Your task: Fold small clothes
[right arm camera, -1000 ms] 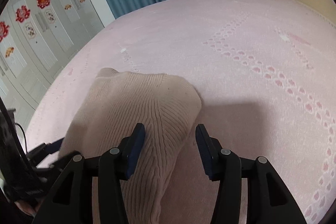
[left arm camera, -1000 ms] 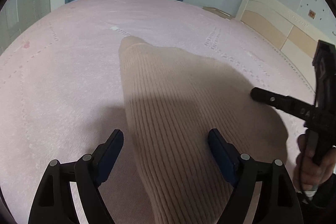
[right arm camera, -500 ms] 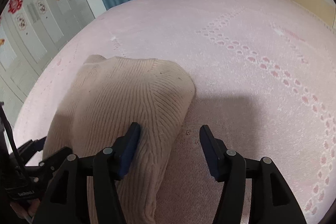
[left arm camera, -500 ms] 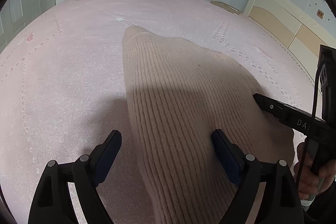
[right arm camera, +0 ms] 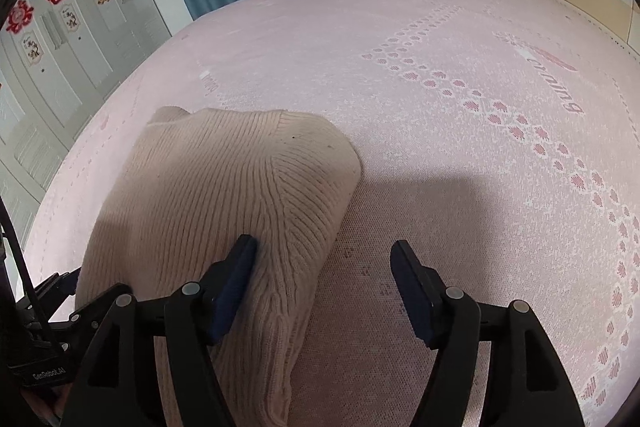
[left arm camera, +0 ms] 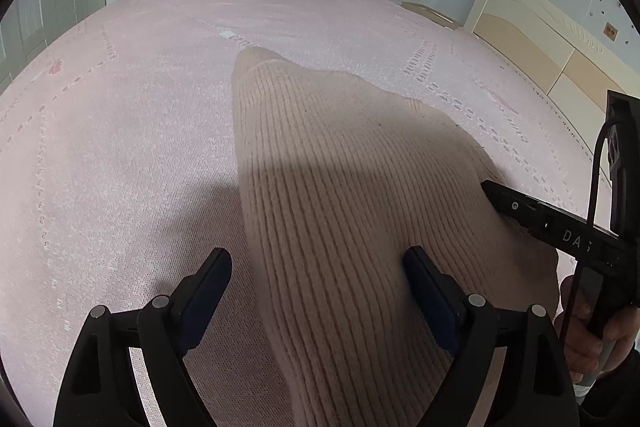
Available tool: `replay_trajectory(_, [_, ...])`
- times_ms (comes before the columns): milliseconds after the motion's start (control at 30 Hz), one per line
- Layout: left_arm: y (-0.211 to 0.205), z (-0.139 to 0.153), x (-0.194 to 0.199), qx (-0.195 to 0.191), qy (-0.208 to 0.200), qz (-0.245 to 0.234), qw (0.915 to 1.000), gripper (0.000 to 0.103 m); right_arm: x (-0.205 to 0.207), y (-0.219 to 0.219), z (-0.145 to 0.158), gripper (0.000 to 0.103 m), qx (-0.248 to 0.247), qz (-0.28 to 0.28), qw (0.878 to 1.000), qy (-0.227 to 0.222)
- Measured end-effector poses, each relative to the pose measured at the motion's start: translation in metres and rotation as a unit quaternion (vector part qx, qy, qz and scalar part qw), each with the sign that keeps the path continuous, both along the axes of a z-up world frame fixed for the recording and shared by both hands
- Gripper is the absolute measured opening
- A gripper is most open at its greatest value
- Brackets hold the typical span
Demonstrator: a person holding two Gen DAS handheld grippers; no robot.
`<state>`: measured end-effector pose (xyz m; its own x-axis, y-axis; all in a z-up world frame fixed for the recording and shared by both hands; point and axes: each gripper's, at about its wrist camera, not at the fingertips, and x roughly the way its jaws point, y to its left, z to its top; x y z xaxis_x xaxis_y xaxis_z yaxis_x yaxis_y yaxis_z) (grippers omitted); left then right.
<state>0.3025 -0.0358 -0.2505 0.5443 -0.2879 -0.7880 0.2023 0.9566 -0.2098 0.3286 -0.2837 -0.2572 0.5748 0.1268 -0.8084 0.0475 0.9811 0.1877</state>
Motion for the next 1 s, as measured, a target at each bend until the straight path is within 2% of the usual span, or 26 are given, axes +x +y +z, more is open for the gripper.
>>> replay_trajectory(333, [0.002, 0.0, 0.0, 0.0, -0.003, 0.0, 1.0, 0.089, 0.001, -0.003, 0.0, 0.068, 0.013, -0.006, 1.0, 0.005])
replay_trajectory(400, [0.005, 0.004, -0.001, -0.004, -0.017, 0.002, 0.9999, 0.087, 0.001, -0.003, 0.001, 0.068, 0.015, -0.006, 1.0, 0.003])
replay_trajectory(533, [0.007, 0.017, -0.005, 0.02, -0.06, 0.016, 0.9979, 0.086, -0.001, 0.0, 0.009, 0.069, 0.008, 0.001, 1.0, -0.016])
replay_trajectory(700, [0.015, 0.025, 0.007, 0.01, -0.065, 0.026, 0.9975, 0.082, 0.0, 0.004, 0.016, 0.062, 0.015, 0.004, 0.999, -0.041])
replay_trajectory(867, [0.009, 0.038, 0.032, 0.036, -0.09, -0.008, 0.9952, 0.079, 0.014, 0.014, 0.018, 0.053, -0.003, 0.013, 0.999, -0.047])
replay_trajectory(1000, [0.015, 0.038, 0.064, 0.039, -0.076, -0.002, 0.9963, 0.079, 0.019, 0.018, 0.02, 0.047, -0.014, 0.025, 0.998, -0.052])
